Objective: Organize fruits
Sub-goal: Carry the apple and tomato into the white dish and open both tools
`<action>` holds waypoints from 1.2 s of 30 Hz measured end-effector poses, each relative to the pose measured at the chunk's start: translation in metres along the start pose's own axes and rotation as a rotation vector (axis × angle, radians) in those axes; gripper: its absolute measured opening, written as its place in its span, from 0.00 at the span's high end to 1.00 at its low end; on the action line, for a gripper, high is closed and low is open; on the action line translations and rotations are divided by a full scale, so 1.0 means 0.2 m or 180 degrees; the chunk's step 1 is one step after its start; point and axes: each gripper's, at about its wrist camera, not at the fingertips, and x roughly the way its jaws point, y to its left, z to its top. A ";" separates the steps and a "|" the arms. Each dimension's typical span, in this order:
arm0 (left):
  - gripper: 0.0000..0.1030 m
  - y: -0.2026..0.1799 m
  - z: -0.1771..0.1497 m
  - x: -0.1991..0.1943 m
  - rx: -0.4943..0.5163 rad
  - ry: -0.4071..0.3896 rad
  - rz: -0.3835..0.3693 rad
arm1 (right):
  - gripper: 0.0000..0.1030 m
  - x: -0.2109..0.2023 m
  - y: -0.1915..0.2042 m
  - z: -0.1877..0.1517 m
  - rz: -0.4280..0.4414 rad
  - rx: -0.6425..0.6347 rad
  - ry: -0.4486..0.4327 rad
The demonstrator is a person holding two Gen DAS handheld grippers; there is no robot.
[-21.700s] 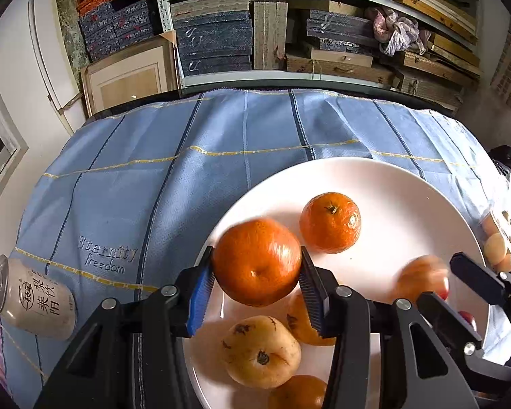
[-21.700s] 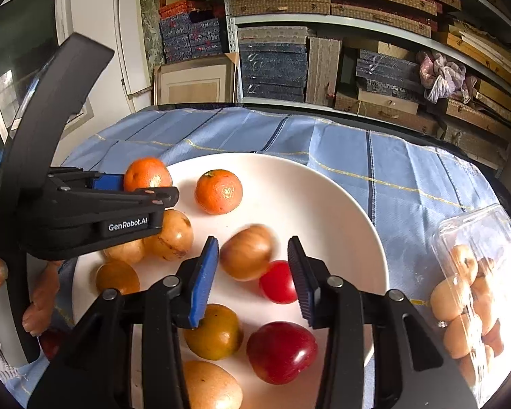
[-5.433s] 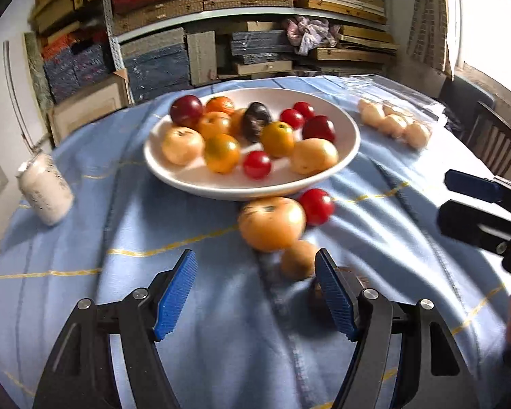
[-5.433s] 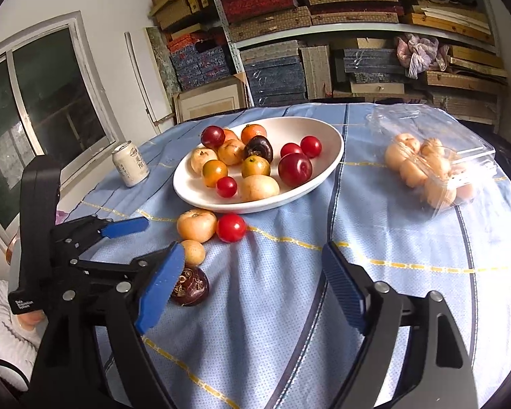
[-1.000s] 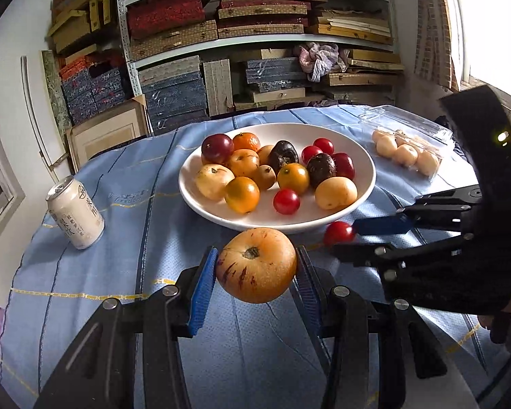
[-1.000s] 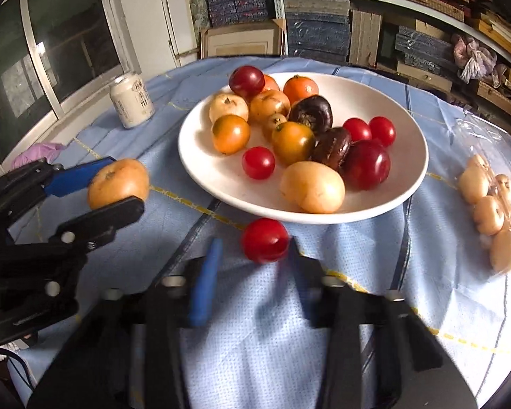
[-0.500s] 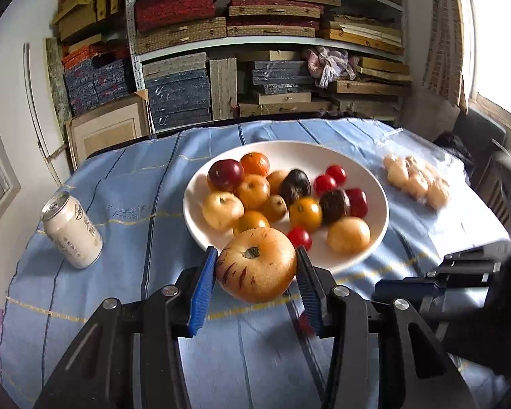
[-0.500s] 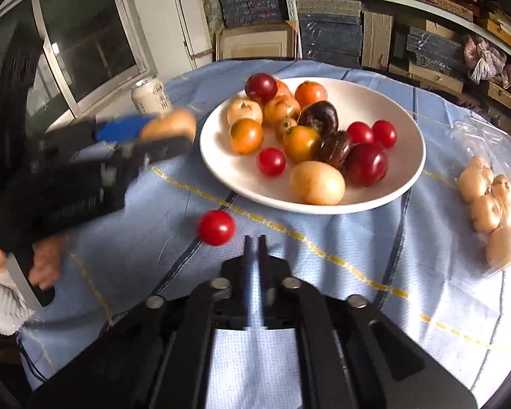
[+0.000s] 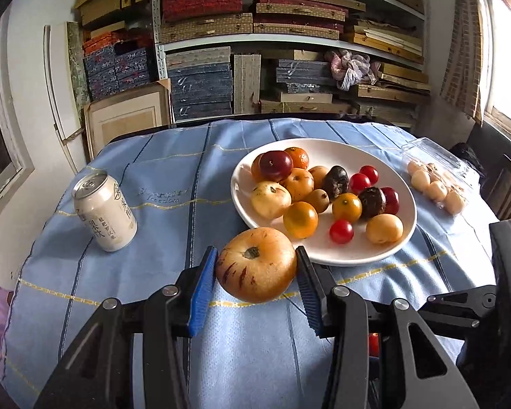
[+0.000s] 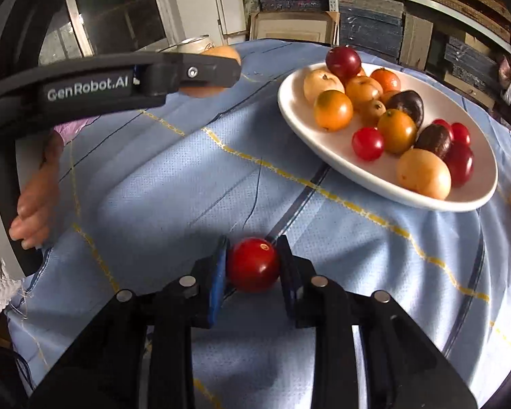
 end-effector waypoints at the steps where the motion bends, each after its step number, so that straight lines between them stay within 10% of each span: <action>1: 0.55 -0.01 0.00 0.00 0.0002 0.0002 -0.0020 | 0.74 -0.03 -0.01 0.00 -0.0006 0.0013 -0.0041; 7: 0.55 -0.12 0.14 0.10 0.0142 0.0024 -0.0096 | 0.74 -0.28 -0.27 0.20 -0.0293 0.0315 -0.0582; 15: 0.55 -0.26 0.41 0.41 0.0201 0.0124 -0.0093 | 0.73 -0.14 -0.61 0.40 -0.0772 0.0487 -0.0613; 18: 0.55 -0.30 0.44 0.51 0.0220 0.0186 -0.0084 | 0.49 -0.08 -0.66 0.42 -0.0831 0.0444 -0.0669; 36: 0.06 -0.27 0.29 0.18 0.0092 -0.0023 0.0117 | 0.05 -0.40 -0.49 0.10 -0.0960 0.0952 -0.1107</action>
